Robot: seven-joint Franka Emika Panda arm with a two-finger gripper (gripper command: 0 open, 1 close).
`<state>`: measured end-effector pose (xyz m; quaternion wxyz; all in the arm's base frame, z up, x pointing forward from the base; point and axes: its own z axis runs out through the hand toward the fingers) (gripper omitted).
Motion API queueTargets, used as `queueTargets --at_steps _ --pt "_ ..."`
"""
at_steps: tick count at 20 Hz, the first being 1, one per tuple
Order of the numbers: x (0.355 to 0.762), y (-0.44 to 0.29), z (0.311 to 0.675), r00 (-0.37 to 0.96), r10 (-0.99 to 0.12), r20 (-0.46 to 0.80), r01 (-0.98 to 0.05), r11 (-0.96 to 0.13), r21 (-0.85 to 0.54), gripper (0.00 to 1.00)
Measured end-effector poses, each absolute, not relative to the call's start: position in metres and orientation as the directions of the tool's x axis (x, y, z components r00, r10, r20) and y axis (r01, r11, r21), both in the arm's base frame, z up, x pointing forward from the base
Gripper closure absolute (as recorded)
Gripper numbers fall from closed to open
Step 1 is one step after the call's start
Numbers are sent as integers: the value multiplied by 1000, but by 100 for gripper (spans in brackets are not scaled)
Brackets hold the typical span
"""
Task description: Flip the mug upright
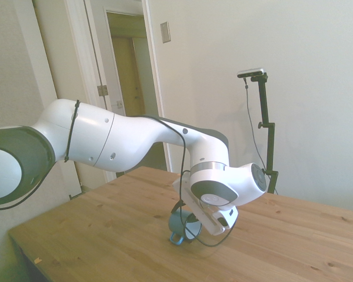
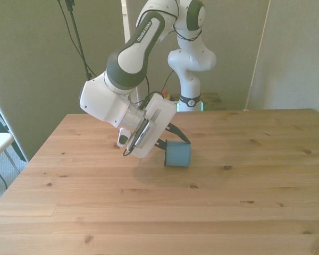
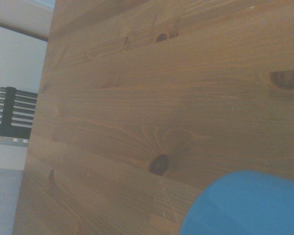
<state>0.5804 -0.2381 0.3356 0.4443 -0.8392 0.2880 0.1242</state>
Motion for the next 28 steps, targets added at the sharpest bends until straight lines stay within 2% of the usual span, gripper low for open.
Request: queueTargets --at_steps 16,21,25,28 --pt "579 -235 351 779 -424 -463 -627 -490 -606 100" --pt "576 -226 394 776 -512 -367 -628 -575 -525 100" --pt "586 -186 425 769 -583 -262 -637 -666 -389 100" --pt "596 -157 431 761 -624 -175 -647 -712 -273 100"
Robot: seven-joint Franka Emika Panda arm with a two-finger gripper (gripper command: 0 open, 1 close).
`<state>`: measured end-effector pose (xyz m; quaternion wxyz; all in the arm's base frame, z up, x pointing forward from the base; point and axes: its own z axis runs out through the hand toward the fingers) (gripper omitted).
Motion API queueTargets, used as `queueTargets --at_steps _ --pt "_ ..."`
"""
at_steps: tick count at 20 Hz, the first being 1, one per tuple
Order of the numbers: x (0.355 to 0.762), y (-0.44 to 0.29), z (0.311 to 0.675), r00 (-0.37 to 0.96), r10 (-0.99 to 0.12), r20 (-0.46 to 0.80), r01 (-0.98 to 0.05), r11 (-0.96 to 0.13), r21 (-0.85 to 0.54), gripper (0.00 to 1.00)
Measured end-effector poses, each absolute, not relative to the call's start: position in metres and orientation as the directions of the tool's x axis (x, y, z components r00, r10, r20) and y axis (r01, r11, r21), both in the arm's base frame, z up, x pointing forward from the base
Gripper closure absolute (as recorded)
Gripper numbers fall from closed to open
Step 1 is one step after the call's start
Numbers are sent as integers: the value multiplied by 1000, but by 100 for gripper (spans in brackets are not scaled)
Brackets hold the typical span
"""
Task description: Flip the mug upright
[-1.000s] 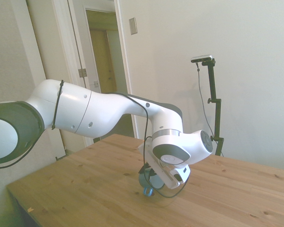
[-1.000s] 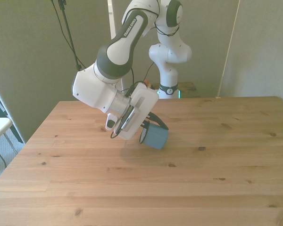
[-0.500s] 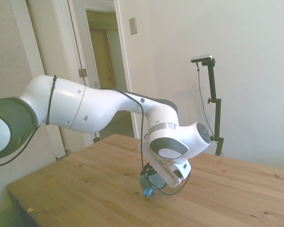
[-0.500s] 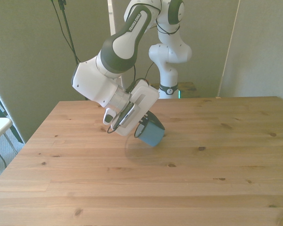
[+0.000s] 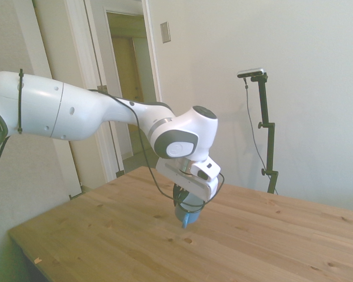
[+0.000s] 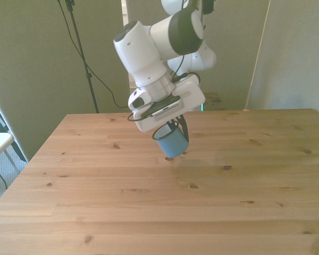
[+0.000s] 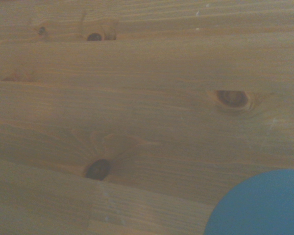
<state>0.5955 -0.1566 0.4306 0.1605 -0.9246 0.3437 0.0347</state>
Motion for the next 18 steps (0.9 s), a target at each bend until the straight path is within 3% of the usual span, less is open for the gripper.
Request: queueTargets --at_steps 8,15,16,18 --pt "600 -123 399 728 -685 41 -686 -726 57 100" --pt "600 -124 369 718 -696 11 -693 -713 106 100" --pt "600 -126 365 716 -698 7 -694 -712 109 0" --pt "600 -126 362 716 -698 3 -694 -711 113 0"
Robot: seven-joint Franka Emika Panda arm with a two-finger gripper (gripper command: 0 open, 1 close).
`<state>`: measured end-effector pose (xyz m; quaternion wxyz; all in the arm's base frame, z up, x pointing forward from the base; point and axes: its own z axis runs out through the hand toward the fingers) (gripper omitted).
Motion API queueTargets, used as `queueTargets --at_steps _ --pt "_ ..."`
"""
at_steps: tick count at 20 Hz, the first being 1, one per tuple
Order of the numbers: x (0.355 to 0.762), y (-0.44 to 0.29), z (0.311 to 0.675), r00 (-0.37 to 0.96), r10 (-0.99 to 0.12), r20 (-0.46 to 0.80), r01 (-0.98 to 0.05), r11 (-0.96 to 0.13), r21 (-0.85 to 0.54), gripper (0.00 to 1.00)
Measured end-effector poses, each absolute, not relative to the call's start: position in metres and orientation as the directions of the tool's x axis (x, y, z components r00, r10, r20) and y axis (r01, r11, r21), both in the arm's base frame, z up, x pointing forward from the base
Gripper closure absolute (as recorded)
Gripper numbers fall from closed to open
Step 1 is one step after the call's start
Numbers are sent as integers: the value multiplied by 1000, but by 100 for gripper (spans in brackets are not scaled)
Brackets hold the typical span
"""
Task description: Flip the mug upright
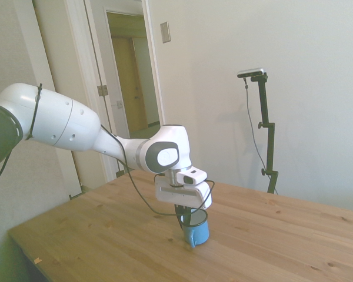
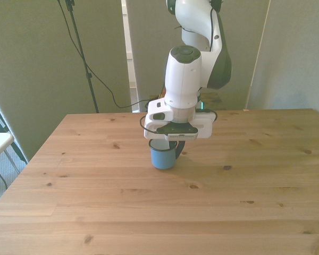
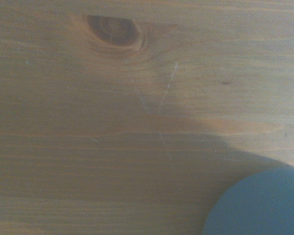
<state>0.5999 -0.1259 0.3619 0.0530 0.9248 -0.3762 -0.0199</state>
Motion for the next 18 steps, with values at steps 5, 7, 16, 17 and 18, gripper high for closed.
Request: queueTargets --at_steps 5,7,16,17,18 --pt "599 -129 361 710 -704 -3 -700 -706 112 0" --pt "598 -133 361 706 -709 -4 -704 -702 111 0" --pt "576 -131 404 710 -704 17 -703 -708 75 0" --pt "569 -128 417 713 -701 27 -701 -710 64 0" --pt "561 -124 431 716 -697 38 -698 -714 52 0"
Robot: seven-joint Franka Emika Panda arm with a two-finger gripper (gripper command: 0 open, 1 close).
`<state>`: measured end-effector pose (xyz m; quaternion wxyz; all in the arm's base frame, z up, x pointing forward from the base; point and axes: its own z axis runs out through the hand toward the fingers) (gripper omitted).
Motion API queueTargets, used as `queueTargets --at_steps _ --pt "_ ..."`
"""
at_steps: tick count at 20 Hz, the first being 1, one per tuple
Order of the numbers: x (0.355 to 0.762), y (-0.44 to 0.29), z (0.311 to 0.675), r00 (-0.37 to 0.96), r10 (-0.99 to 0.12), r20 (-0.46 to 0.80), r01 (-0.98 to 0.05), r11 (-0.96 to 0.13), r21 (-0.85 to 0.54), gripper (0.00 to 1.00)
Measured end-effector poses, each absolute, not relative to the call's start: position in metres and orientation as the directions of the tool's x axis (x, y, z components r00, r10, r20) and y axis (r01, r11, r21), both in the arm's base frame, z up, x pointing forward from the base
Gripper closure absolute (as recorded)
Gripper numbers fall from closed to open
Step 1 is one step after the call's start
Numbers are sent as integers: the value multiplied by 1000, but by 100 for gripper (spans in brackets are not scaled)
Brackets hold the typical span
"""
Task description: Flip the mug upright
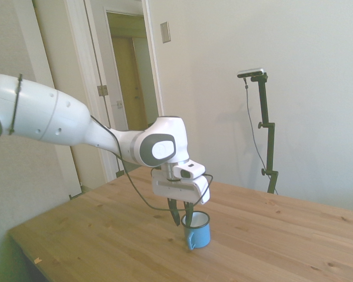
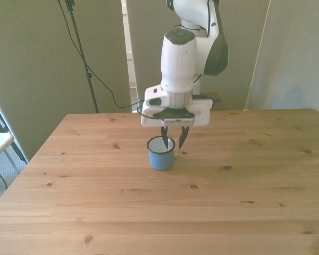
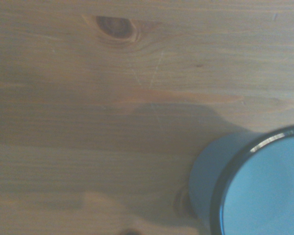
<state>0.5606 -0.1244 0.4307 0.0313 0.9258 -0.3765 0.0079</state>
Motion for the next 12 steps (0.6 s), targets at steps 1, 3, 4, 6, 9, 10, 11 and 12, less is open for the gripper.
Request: queueTargets --at_steps 1,3,4,6,9,10,11,12 --pt "552 -119 444 722 -690 52 -692 -721 39 0" --pt "536 -103 467 738 -670 78 -673 -739 18 0" --pt "529 -92 474 747 -659 88 -663 -749 13 0" --pt "515 -70 480 763 -639 98 -643 -766 8 0" --pt "498 -42 470 778 -620 104 -624 -781 7 0" --pt "495 -36 465 781 -614 109 -618 -786 4 0" --pt "492 -32 460 784 -610 115 -614 -789 -2 0" --pt "490 -31 456 784 -609 120 -613 -790 -11 0"
